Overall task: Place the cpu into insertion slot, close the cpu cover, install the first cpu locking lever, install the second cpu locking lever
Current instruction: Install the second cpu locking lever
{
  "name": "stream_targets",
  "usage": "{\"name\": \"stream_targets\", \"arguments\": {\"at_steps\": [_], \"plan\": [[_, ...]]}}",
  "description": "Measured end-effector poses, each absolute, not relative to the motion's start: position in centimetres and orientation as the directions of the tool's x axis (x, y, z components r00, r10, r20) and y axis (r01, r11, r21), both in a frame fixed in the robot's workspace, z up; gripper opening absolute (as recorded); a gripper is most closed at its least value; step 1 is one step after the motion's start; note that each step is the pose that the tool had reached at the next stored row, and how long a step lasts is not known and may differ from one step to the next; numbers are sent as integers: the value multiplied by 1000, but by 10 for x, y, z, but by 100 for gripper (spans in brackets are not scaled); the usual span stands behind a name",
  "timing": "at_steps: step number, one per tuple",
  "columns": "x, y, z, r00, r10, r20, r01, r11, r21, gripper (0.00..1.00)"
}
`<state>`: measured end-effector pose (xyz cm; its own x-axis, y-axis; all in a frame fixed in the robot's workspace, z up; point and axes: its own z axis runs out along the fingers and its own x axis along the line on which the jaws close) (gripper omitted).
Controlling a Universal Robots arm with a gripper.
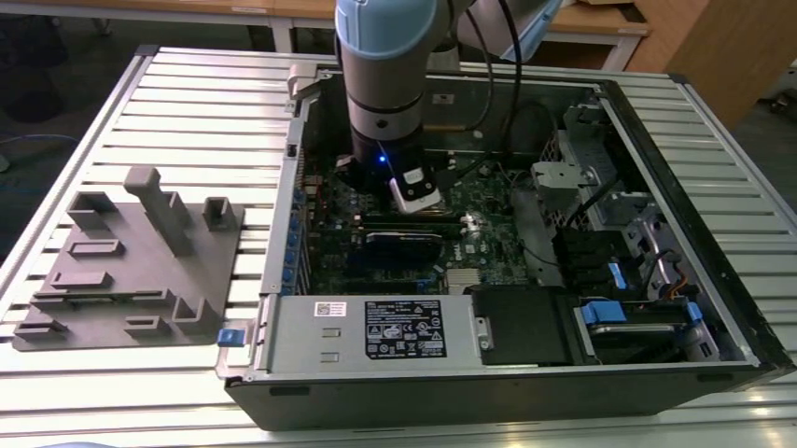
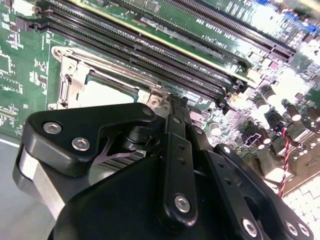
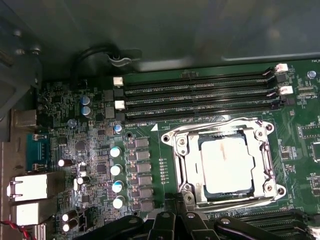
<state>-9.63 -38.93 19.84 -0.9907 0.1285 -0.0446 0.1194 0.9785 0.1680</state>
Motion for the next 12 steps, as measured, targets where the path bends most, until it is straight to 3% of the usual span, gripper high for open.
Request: {"name": "stream_targets", "arguments": {"at_steps": [12], "plan": [[-97, -389, 194, -991, 129, -46, 120, 980, 159, 11]]}}
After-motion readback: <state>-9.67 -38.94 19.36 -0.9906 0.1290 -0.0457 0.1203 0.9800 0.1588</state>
